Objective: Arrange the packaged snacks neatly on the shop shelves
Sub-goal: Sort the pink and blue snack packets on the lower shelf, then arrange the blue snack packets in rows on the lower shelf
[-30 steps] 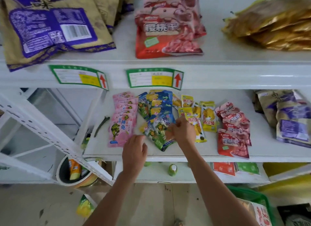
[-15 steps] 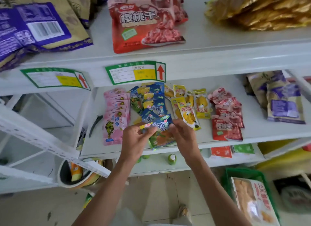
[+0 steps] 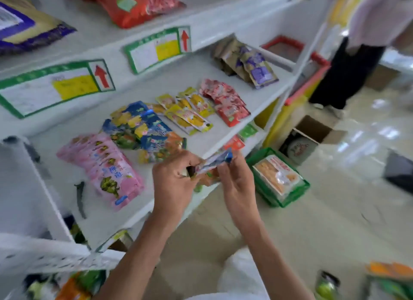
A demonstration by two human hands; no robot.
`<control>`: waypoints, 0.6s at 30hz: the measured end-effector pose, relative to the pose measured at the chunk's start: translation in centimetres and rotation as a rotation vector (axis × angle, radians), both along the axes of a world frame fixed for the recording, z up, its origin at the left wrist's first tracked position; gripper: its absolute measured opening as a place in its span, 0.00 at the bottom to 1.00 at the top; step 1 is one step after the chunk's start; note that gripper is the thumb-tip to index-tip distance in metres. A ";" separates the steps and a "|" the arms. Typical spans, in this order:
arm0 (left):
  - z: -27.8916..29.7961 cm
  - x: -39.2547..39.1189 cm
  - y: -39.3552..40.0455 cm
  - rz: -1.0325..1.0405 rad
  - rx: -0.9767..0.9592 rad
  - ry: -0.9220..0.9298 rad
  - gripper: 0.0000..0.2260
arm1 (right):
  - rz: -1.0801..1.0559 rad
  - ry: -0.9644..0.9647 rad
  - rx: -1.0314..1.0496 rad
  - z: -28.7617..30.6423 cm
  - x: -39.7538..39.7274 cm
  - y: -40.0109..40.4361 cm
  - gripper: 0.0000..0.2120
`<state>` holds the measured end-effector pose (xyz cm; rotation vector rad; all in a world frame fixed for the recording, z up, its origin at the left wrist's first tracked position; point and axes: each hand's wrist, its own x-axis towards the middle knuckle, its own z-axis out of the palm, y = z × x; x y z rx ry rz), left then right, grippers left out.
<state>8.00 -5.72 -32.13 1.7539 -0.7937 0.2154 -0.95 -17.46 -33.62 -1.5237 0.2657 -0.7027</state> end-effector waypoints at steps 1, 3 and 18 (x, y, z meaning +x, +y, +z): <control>-0.1 -0.7 0.0 -0.061 -0.007 0.092 0.14 | -0.074 0.012 0.006 -0.1 -1.3 0.5 0.06; -0.1 -1.7 -0.5 -0.200 -0.055 0.365 0.12 | -0.211 0.037 0.069 -0.5 -4.0 1.2 0.05; -7.6 -13.8 -12.0 -0.646 0.347 0.897 0.06 | -0.705 0.335 0.353 -5.3 -19.9 -6.2 0.04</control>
